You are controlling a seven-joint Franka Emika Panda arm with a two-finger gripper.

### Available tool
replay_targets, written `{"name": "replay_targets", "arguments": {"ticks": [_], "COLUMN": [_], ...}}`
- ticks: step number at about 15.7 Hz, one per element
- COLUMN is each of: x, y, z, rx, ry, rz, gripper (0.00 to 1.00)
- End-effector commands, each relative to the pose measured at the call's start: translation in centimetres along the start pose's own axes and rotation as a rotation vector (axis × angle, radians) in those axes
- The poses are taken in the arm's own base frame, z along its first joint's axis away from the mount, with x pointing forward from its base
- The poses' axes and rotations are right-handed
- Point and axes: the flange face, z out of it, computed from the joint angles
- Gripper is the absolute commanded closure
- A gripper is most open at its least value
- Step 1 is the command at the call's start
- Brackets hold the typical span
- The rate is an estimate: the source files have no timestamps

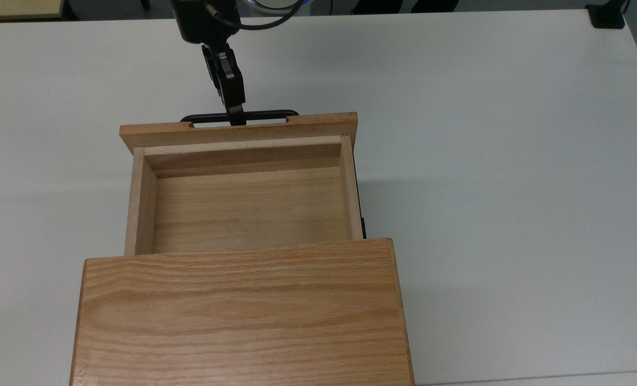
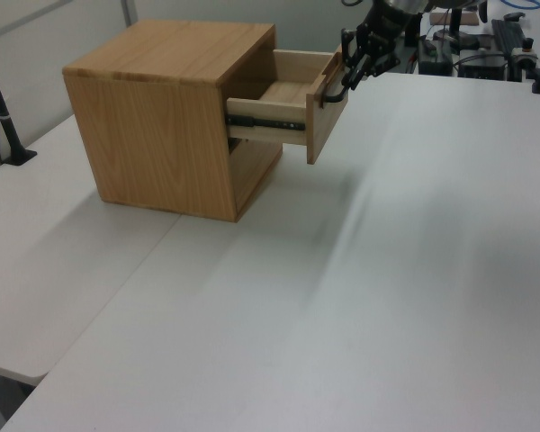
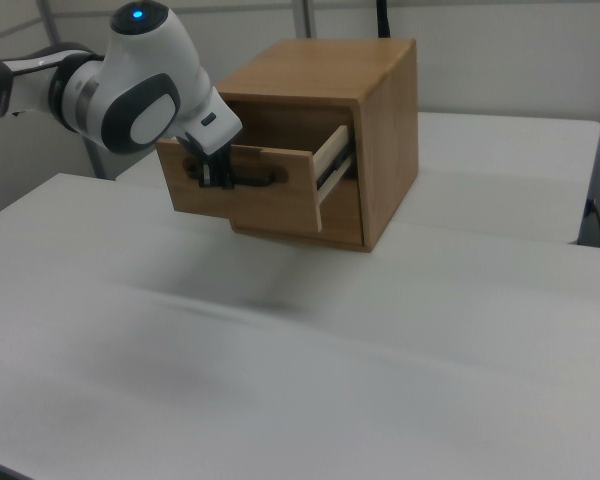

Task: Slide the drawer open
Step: 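Pull the handle away from the cabinet, sliding the upper drawer out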

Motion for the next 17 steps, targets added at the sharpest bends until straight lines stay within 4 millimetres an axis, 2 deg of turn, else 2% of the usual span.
{"name": "replay_targets", "arguments": {"ticks": [1, 2, 3, 5, 6, 8, 11, 14, 15, 17], "x": [-2.4, -2.5, -2.6, -3.0, -3.1, -3.5, -4.4, -5.2, -5.5, -6.2], "y": [1.3, 1.5, 1.6, 1.5, 1.4, 1.0, 1.9, 1.7, 1.5, 1.6], "z": [-1.0, -1.0, -1.0, -1.0, -1.4, -2.4, -4.4, -7.6, -9.0, -10.4], "rx": [-0.032, -0.044, -0.055, -0.077, -0.080, -0.089, -0.132, -0.203, -0.259, -0.388], "ry": [-0.077, -0.087, -0.095, -0.117, -0.119, -0.137, -0.207, -0.270, -0.277, -0.284], "rz": [-0.113, -0.114, -0.115, -0.122, -0.126, -0.161, -0.334, -0.642, -0.761, -1.000], "gripper": [1.00, 0.96, 0.78, 0.06, 0.00, 0.00, 0.00, 0.00, 0.00, 0.00]}}
